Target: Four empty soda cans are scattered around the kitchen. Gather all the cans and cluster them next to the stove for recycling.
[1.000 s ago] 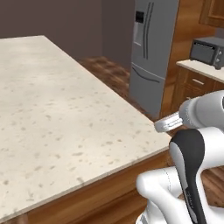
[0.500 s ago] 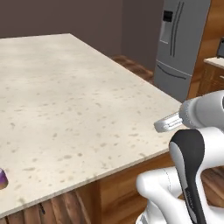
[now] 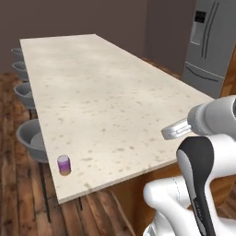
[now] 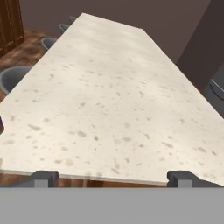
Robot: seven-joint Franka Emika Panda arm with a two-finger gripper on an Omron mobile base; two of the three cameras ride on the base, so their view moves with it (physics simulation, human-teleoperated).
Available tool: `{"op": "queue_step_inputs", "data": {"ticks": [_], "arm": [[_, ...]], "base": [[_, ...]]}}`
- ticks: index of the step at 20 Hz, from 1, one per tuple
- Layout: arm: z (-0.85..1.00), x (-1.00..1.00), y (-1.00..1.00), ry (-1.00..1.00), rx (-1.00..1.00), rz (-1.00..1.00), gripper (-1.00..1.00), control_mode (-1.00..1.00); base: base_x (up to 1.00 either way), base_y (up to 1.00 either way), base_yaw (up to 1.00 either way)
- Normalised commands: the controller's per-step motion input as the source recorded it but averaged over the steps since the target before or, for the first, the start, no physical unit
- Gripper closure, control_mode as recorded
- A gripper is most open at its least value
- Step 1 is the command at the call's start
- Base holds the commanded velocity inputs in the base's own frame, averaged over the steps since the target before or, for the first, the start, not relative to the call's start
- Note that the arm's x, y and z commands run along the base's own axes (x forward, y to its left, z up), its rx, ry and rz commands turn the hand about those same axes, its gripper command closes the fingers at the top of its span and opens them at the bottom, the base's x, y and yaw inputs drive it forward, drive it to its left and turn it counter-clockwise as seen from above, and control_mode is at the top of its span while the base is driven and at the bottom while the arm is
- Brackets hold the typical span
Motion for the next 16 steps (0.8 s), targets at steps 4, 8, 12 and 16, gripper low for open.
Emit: {"op": "queue_step_inputs", "data": {"ticks": [4, 8, 12, 16], "arm": [[0.0, 0.0, 0.0, 0.0, 0.0, 0.0, -1.0, 1.0], [0.0, 0.0, 0.0, 0.0, 0.0, 0.0, -1.0, 1.0], [0.0, 0.0, 0.0, 0.0, 0.0, 0.0, -1.0, 1.0], [0.0, 0.0, 0.0, 0.0, 0.0, 0.0, -1.0, 1.0]], "base": [[0.13, 0.51, 0.08], [0.02, 0.59, 0.09], [-0.02, 0.66, 0.12], [0.0, 0.63, 0.12]]}}
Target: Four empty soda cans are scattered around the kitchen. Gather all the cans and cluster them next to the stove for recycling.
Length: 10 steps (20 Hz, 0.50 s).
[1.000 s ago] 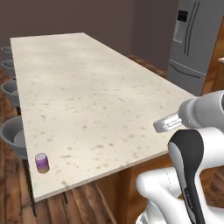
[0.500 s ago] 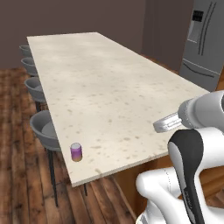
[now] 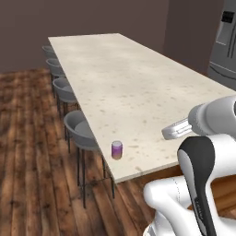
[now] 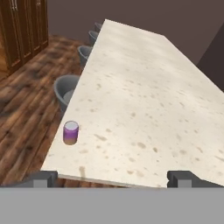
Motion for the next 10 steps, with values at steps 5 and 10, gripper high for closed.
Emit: {"op": "queue_step_inputs", "data": {"ticks": [5, 10], "arm": [[0.0, 0.0, 0.0, 0.0, 0.0, 0.0, -1.0, 1.0], [0.0, 0.0, 0.0, 0.0, 0.0, 0.0, -1.0, 1.0]], "base": [[0.04, 0.52, 0.09], [0.09, 0.44, 0.07]]}}
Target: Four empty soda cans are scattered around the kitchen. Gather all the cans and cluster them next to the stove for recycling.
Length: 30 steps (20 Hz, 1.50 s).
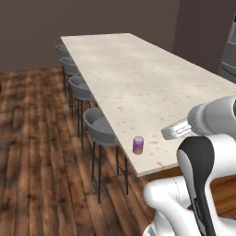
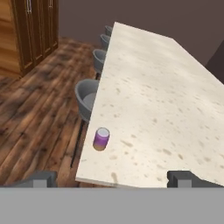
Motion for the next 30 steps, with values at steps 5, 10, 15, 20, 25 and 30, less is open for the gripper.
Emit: {"op": "queue_step_inputs", "data": {"ticks": [5, 10, 15, 20, 25, 30], "arm": [[0.0, 0.0, 0.0, 0.0, 0.0, 0.0, -1.0, 1.0], [0.0, 0.0, 0.0, 0.0, 0.0, 0.0, -1.0, 1.0], [0.0, 0.0, 0.0, 0.0, 0.0, 0.0, -1.0, 1.0], [0.0, 0.0, 0.0, 0.0, 0.0, 0.0, -1.0, 1.0], [0.0, 0.03, 0.0, 0.01, 0.0, 0.0, -1.0, -1.0], [-0.04, 0.08, 0.0, 0.01, 0.0, 0.0, -1.0, -1.0]], "base": [[0.14, 0.37, 0.05], [0.27, 0.21, 0.02], [0.24, 0.14, 0.01], [0.07, 0.03, 0.0], [0.01, 0.0, 0.0], [0.0, 0.0, 0.0]]}}
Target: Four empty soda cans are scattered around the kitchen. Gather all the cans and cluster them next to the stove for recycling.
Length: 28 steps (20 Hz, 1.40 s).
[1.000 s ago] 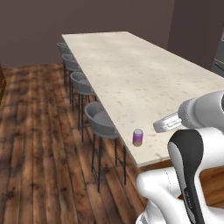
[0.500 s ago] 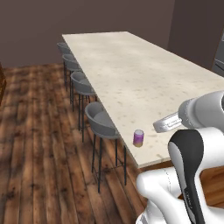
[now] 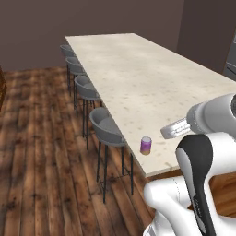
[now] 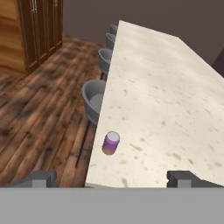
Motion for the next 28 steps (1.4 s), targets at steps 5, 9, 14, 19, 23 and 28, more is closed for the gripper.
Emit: {"op": "queue_step_inputs", "data": {"ticks": [5, 9, 14, 19, 23, 28], "arm": [[-0.08, 0.28, 0.0, 0.05, 0.0, 0.0, -1.0, -1.0], [-0.1, 0.27, 0.0, 0.04, 0.0, 0.0, -1.0, -1.0], [-0.15, 0.16, 0.0, 0.02, 0.0, 0.0, -1.0, -1.0], [-0.12, 0.14, -0.01, 0.09, 0.0, 0.0, -1.0, -1.0], [-0.16, 0.39, 0.0, 0.13, 0.01, -0.05, -1.0, -1.0], [-0.11, 0.38, 0.0, 0.14, 0.03, -0.08, -1.0, -1.0]], "base": [[0.0, 0.0, 0.0], [0.0, 0.0, 0.0], [0.0, 0.0, 0.0], [0.0, 0.0, 0.0], [0.0, 0.0, 0.0], [0.0, 0.0, 0.0]]}}
